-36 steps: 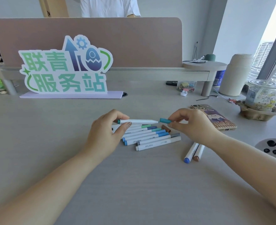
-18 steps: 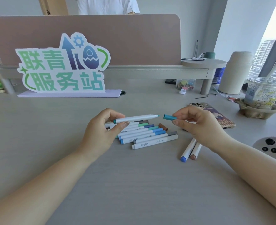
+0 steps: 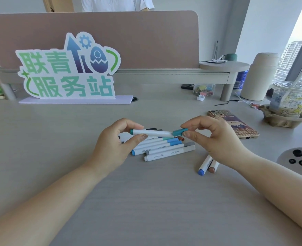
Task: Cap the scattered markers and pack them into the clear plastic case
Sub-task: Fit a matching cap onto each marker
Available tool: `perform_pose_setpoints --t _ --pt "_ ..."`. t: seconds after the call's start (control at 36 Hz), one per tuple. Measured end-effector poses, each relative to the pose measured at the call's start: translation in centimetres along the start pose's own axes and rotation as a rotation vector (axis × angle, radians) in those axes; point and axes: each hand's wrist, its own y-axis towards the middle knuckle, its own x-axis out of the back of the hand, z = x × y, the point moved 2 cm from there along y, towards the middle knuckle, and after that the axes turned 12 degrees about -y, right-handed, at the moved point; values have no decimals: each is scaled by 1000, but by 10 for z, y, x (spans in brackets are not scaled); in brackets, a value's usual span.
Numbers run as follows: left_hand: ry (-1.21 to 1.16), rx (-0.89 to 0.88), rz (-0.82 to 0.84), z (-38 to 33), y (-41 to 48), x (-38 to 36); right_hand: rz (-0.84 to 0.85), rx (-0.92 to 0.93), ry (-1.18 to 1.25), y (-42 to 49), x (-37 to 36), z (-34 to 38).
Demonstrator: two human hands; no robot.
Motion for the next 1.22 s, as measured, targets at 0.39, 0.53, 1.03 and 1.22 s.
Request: perform_pose_setpoints --t 0.39,0.53,1.03,1.22 --pt "-24 -18 -66 4 5 7 -120 -81 34 2 7 -11" --pt "-17 -23 -63 4 5 8 -93 -121 24 2 5 -14" --pt "-14 -8 -17 -3 0 -1 -17 -50 3 0 -3 -8" --pt "35 -6 6 -8 -1 -5 -21 -43 71 2 3 -7"
